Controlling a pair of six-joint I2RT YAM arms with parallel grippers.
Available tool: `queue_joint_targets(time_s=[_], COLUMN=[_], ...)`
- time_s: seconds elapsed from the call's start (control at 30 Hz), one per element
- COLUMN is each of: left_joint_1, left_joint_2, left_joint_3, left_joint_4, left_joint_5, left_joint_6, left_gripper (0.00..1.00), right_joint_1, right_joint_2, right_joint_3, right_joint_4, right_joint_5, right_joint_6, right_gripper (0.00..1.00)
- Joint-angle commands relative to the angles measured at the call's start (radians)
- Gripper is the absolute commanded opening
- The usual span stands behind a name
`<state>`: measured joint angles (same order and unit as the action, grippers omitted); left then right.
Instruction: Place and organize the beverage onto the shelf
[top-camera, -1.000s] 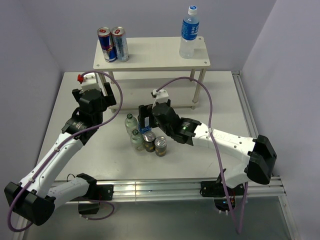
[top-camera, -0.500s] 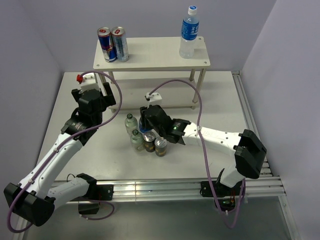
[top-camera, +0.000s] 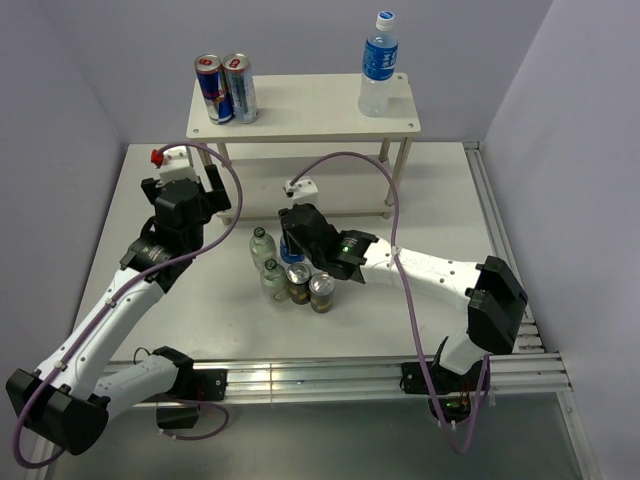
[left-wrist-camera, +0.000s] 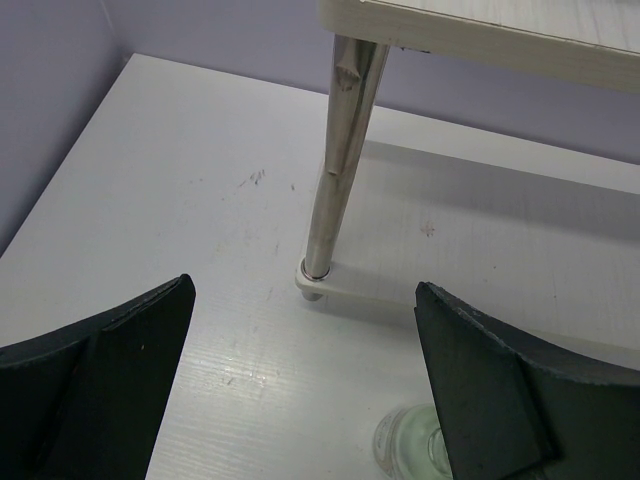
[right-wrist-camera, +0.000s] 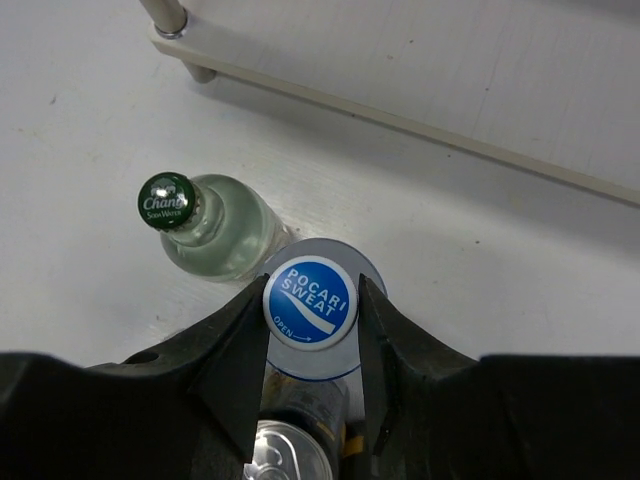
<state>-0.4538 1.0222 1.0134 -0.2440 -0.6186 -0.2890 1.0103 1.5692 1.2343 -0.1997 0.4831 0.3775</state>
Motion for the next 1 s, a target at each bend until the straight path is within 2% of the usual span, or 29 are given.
queue_joint_targets(time_s=[0.0,0.2,0.43,0.7,0.97], left_joint_1=[0.004,0.004,0.004,0.003,0.003], left_joint_2=[-0.024,-0.028,-0.025,-0.024,-0.024], left_joint_3=[-0.001,-0.001,-0.001,-0.002,-0.002], left_joint_4=[0.034,0.034,0.034,0.035,0.034], left_joint_5=[-0.007,-0.004,-0.004,-0.004,-0.001], left_joint_6=[0.011,0.011,0.013,0.014,0.013], left_gripper=[0.99,0.99,0.99,0.99,0.99], right_joint_1=[0.008,0.007,0.001,-0.042,-0.101], right_joint_2=[-0.047,-0.084,-0.06,0.043,0.114], right_joint_3=[0.135,0.356,0.666,1.006,1.166], right_joint_4=[-0.001,-0.13,-0.185,-0.19,-0.127], right_joint_5=[0.08,0.179,0.282,0.325,0.313], right_joint_6=[-0.052,-0.133,-0.273,-0.434,-0.528], right_gripper=[0.0,0.0,0.0,0.0,0.0])
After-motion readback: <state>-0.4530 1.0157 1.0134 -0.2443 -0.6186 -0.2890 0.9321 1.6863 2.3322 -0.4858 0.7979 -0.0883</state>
